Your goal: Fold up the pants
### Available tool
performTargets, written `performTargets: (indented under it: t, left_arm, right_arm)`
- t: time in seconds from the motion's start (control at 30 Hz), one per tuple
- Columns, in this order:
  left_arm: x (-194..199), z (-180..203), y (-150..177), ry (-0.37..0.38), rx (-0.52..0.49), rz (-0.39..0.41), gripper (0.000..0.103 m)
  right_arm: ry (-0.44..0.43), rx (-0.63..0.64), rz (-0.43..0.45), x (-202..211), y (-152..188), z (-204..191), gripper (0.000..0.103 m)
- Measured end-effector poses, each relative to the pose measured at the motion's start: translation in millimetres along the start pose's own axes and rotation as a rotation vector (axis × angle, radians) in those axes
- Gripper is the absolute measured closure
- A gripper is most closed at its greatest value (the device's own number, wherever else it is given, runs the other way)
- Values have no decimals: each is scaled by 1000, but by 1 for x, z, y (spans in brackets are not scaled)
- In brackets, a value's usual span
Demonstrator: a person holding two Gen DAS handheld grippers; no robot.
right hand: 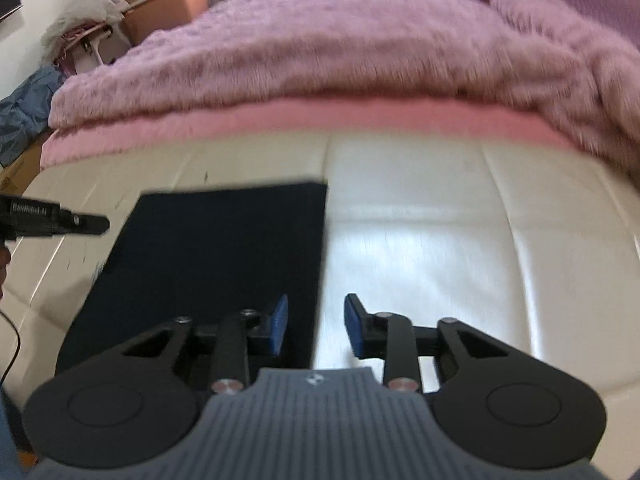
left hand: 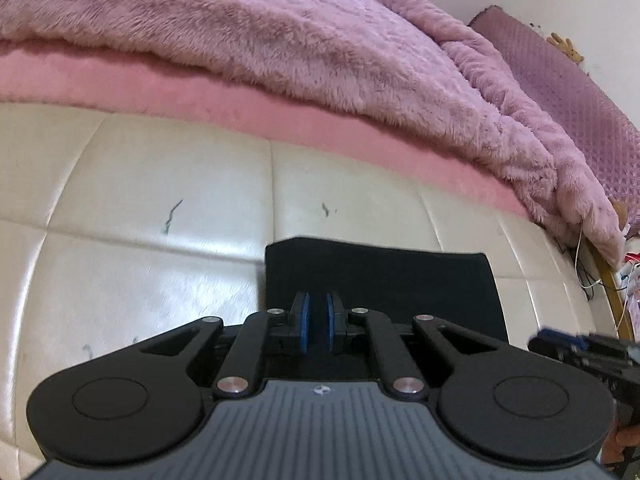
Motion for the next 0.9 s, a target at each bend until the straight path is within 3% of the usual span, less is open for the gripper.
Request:
performTargets:
  t: [0.2, 0.3, 0.6, 0.77, 0.83, 0.9]
  left_arm:
    - [-26, -7, -7, -8, 23, -1, 95]
    - [-37, -16, -9, -33, 38, -16, 95]
    - [-57, -28, -13, -48, 53, -25, 97]
    - [-46, -33, -19, -67, 91, 6, 97]
    - [-33, -40, -20, -58, 129, 30, 94]
    - [-17, -47, -20, -24, 172, 58, 92]
  right_arm:
    - [9, 43, 65, -28, -32, -17, 87]
    - [21, 49, 45, -49, -38, -19, 94]
    - [33, 0, -20, -89, -33, -8, 94]
    - [71, -52, -33, -93, -38, 0, 93]
    - [71, -76, -13, -84, -37, 5, 89]
    - [78, -109, 9, -73, -36, 10, 72]
Point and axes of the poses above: each gripper's, at about its wrist camera, not at the fingertips, and x roughly against the way its jaws point, z to its right, y to its underside, the point moved 2 cm from there along -x, roughly the way its jaws point, and after that the axes turned 4 degrees about y, right-handed, at the moved point
